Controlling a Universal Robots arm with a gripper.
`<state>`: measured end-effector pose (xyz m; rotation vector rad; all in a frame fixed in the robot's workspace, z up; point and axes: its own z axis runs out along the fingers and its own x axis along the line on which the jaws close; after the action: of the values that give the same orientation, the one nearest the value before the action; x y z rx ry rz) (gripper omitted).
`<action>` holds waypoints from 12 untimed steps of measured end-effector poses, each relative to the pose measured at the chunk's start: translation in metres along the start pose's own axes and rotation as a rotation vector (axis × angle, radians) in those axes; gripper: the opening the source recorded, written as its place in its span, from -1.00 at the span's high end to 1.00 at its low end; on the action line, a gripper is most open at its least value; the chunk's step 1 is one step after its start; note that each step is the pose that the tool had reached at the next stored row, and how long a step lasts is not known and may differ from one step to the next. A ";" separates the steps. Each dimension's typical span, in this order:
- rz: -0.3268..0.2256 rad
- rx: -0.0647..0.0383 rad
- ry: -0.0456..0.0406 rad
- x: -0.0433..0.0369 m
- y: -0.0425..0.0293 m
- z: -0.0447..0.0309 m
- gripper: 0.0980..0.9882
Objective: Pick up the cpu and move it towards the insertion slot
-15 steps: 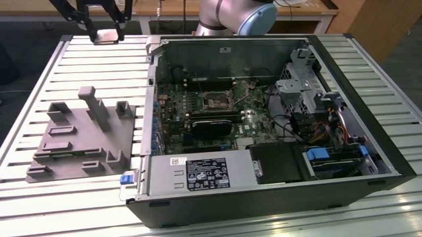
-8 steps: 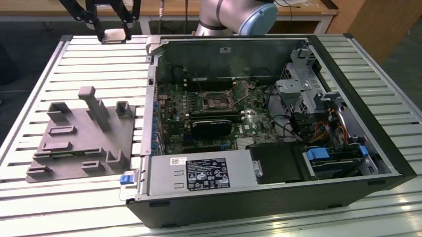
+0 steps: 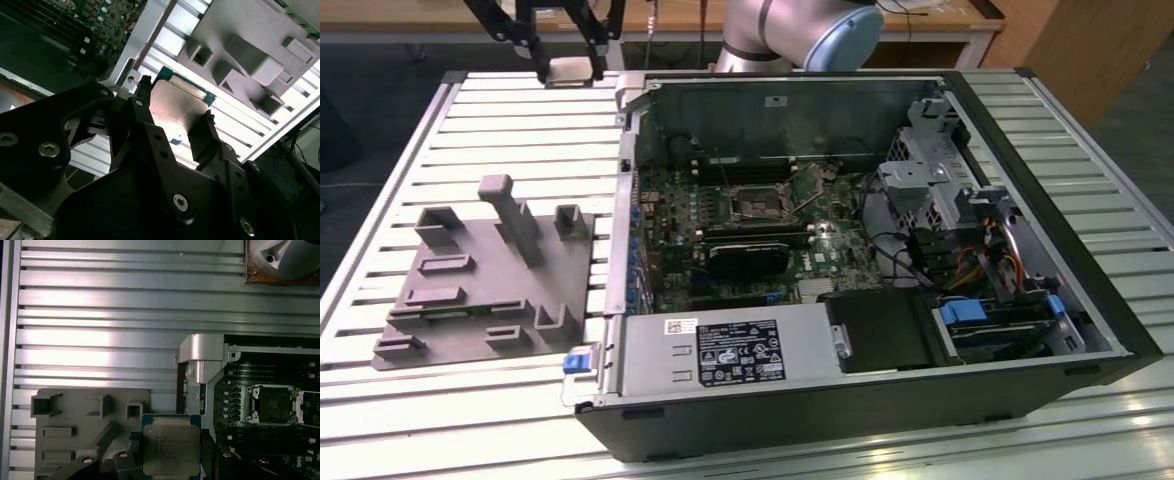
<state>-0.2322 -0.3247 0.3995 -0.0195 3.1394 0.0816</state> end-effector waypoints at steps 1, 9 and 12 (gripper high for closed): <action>0.000 0.000 -0.0001 -0.0019 0.0002 0.0001 0.00; 0.000 0.000 -0.0001 -0.0177 0.0022 0.0006 0.00; 0.000 0.000 -0.0001 -0.0232 0.0031 0.0008 0.00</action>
<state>-0.2090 -0.3213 0.3989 -0.0195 3.1393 0.0817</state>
